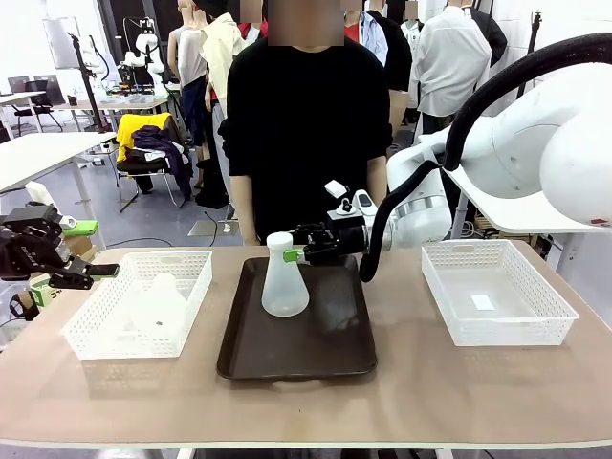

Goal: Prepare the laboratory tools.
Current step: Place the picked Big flask upright in the Handle tray as instructed by the person, then pick up the Big flask that the person points to.

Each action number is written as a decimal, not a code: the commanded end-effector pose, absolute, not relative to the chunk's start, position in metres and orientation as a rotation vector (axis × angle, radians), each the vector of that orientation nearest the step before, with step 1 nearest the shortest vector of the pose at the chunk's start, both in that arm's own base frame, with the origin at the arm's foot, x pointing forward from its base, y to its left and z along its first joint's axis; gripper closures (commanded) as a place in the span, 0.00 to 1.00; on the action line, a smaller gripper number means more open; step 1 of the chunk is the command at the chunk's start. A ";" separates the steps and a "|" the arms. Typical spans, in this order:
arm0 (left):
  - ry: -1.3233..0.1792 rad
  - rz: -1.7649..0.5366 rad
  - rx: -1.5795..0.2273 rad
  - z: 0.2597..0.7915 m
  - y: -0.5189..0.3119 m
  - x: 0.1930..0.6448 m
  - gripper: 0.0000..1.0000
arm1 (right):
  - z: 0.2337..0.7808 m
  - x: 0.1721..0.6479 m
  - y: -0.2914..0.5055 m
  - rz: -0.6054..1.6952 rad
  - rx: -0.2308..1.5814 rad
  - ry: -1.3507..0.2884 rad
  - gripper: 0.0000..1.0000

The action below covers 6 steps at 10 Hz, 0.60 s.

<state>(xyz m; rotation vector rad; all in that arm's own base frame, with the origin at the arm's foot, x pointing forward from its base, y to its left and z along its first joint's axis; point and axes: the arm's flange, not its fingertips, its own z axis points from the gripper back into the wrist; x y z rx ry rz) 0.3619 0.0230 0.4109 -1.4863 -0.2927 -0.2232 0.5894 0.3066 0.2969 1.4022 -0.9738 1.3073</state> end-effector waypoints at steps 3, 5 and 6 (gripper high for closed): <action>-0.298 -0.227 -1.489 0.412 0.024 0.360 0.00 | 0.294 0.593 0.308 1.299 1.433 -1.006 0.00; -0.298 -0.227 -1.489 0.412 0.024 0.360 0.00 | 0.294 0.593 0.308 1.299 1.433 -1.006 0.00; -0.298 -0.227 -1.489 0.412 0.024 0.360 0.00 | 0.294 0.593 0.308 1.299 1.433 -1.006 0.00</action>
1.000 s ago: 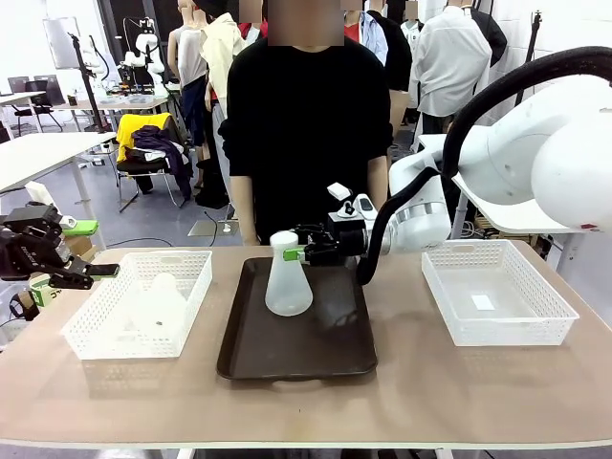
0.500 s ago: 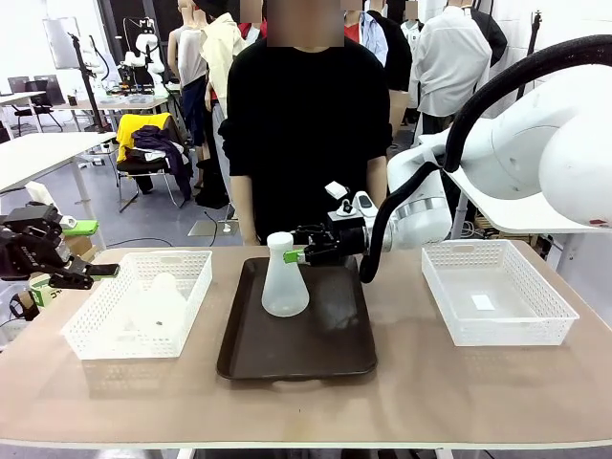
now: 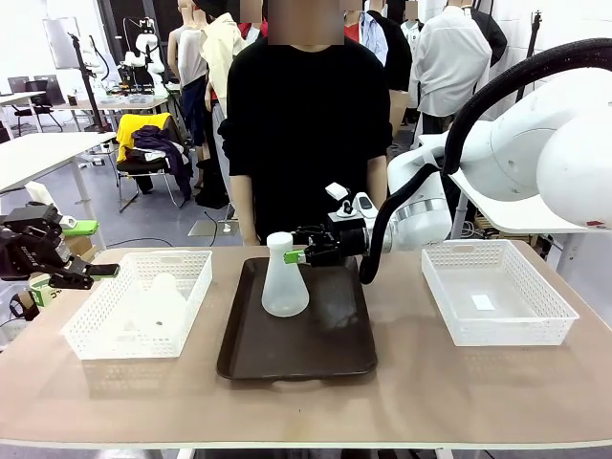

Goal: Prepare the laboratory tools.
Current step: Pick up the Big flask that the person points to.

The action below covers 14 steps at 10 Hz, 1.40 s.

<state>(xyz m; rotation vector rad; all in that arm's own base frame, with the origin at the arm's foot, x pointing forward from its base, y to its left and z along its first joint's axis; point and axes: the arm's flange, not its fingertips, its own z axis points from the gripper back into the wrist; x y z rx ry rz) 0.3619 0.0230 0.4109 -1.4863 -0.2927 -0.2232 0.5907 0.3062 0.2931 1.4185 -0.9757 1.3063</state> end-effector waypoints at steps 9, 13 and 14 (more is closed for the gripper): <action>-0.298 -0.227 -1.489 0.412 0.024 0.360 0.00 | 0.335 0.576 0.245 1.258 1.199 -0.952 0.00; -0.298 -0.227 -1.489 0.412 0.024 0.360 0.00 | 0.398 0.508 0.170 1.107 0.879 -0.992 0.00; -0.298 -0.227 -1.489 0.412 0.024 0.360 0.00 | 0.413 0.490 0.153 1.071 0.810 -1.025 0.00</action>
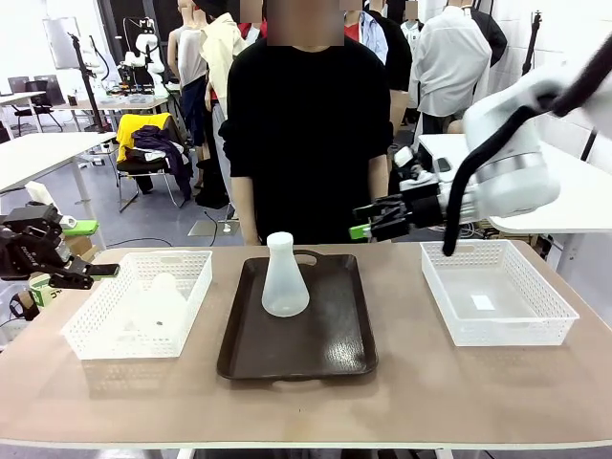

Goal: Prepare the laboratory tools.
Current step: Pick up the Big flask that the person points to.

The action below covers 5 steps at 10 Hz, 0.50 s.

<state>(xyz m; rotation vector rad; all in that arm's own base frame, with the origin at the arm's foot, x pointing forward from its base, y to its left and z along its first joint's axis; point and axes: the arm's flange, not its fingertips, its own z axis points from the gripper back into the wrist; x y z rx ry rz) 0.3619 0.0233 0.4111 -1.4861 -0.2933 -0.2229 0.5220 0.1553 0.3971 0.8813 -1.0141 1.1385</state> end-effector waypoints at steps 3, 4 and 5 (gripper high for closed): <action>-0.298 -0.227 -1.489 0.412 0.024 0.360 0.00 | 0.427 0.445 0.100 0.915 0.707 -1.157 0.00; -0.298 -0.227 -1.489 0.412 0.024 0.360 0.00 | 0.424 0.433 0.084 0.865 0.703 -1.201 0.00; -0.298 -0.227 -1.489 0.412 0.024 0.360 0.00 | 0.420 0.429 0.072 0.832 0.714 -1.229 0.00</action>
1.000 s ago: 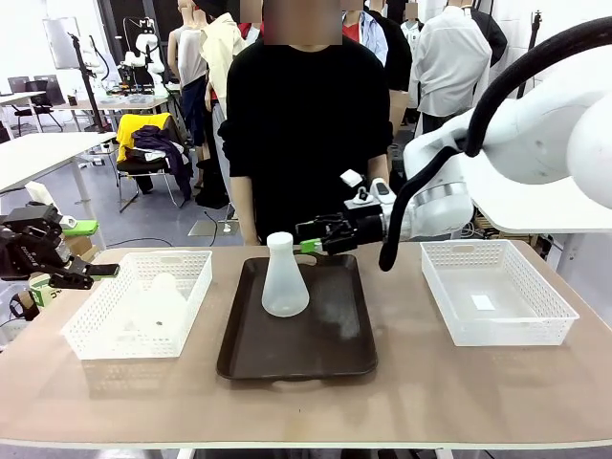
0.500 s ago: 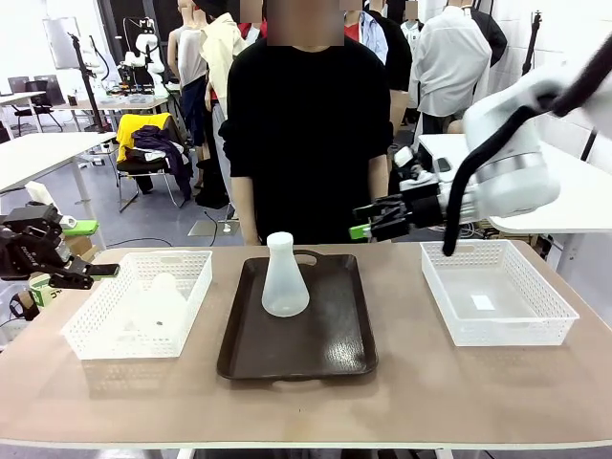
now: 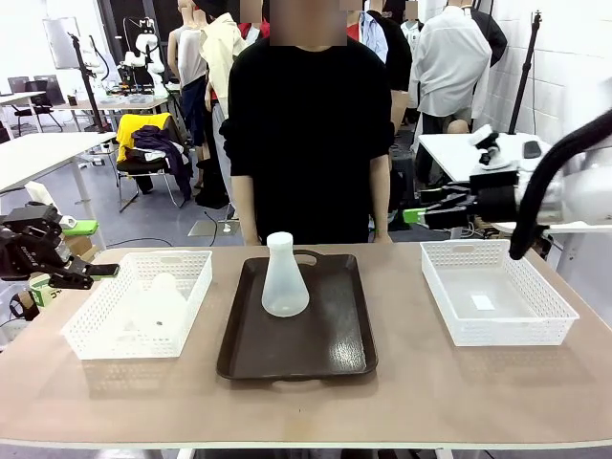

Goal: Prepare the laboratory tools.
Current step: Pick up the Big flask that the person points to.

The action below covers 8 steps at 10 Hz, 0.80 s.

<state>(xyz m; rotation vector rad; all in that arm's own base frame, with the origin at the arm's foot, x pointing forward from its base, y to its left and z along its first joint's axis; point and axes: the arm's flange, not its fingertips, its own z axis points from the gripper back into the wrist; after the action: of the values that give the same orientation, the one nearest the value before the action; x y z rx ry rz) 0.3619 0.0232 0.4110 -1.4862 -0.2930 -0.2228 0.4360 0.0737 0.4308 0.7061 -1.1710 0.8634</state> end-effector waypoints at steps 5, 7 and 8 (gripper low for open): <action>-0.298 -0.227 -1.489 0.412 0.024 0.360 0.00 | 0.388 0.431 0.039 0.720 0.782 -1.289 0.00; -0.298 -0.227 -1.489 0.412 0.024 0.360 0.00 | 0.405 0.430 0.042 0.747 0.767 -1.218 0.00; -0.298 -0.227 -1.489 0.412 0.024 0.360 0.00 | 0.405 0.430 0.042 0.747 0.767 -1.218 0.00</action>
<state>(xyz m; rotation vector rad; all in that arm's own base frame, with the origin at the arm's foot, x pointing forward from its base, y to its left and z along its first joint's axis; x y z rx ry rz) 0.3618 0.0232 0.4110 -1.4861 -0.2930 -0.2228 0.4306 0.0399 0.4018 0.7737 -1.2327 0.7469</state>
